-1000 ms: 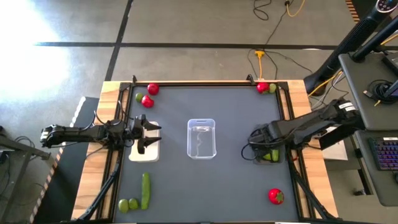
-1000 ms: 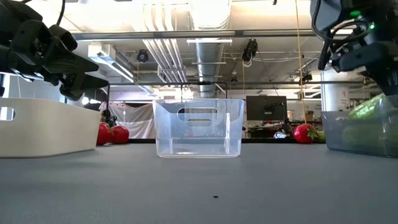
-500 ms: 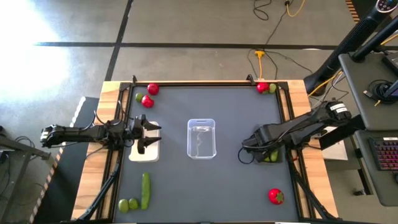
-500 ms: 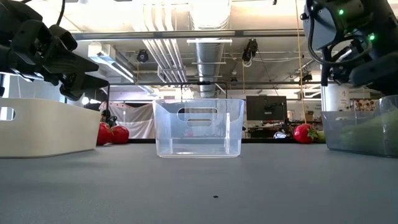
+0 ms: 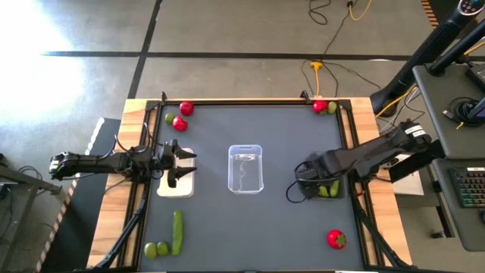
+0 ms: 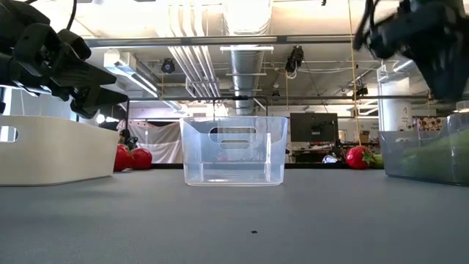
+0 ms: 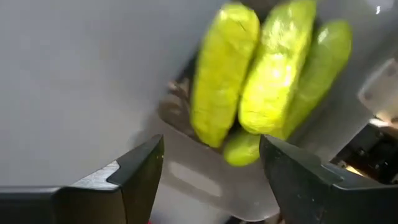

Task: Sort produce into baskets
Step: Put the green cucumber into the black bin

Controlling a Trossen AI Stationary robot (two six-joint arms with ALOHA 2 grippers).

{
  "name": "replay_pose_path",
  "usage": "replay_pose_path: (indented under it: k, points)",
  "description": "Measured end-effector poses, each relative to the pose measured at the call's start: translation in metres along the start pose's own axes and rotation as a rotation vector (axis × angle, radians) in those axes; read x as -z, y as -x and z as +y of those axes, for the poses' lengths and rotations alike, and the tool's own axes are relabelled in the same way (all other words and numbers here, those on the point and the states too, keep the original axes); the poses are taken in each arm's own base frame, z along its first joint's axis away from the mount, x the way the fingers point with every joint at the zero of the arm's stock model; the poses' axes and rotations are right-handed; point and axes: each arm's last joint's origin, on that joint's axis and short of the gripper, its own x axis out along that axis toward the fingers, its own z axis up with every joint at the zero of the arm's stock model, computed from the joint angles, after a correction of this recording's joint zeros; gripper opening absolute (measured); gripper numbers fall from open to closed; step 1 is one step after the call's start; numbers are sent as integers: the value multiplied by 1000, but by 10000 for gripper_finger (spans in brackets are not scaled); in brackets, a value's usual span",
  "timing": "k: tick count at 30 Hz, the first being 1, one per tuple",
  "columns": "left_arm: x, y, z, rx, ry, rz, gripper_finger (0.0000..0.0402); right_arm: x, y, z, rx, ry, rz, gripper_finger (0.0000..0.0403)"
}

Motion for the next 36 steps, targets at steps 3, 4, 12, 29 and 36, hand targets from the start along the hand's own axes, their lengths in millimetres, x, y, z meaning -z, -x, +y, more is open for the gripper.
replay_pose_path:
  k: [3, 4, 12, 29, 36]
  points:
    - [0, 0, 0, 0, 0, 0, 262, 5, 20, 7, -42, -12, -131, 246]
    - [0, 0, 0, 0, 0, 0, 262, 6, 26, 10, -65, -8, -193, 243]
    - [0, 0, 0, 0, 0, 0, 262, 31, 49, 55, -398, 196, -679, 233]
    - [0, 0, 0, -6, 0, -4, 262, 61, -14, 149, -810, 589, -1228, 229]
    - [-27, 4, -6, 41, 54, -294, 262, 60, -30, 188, -765, 671, -1314, 226]
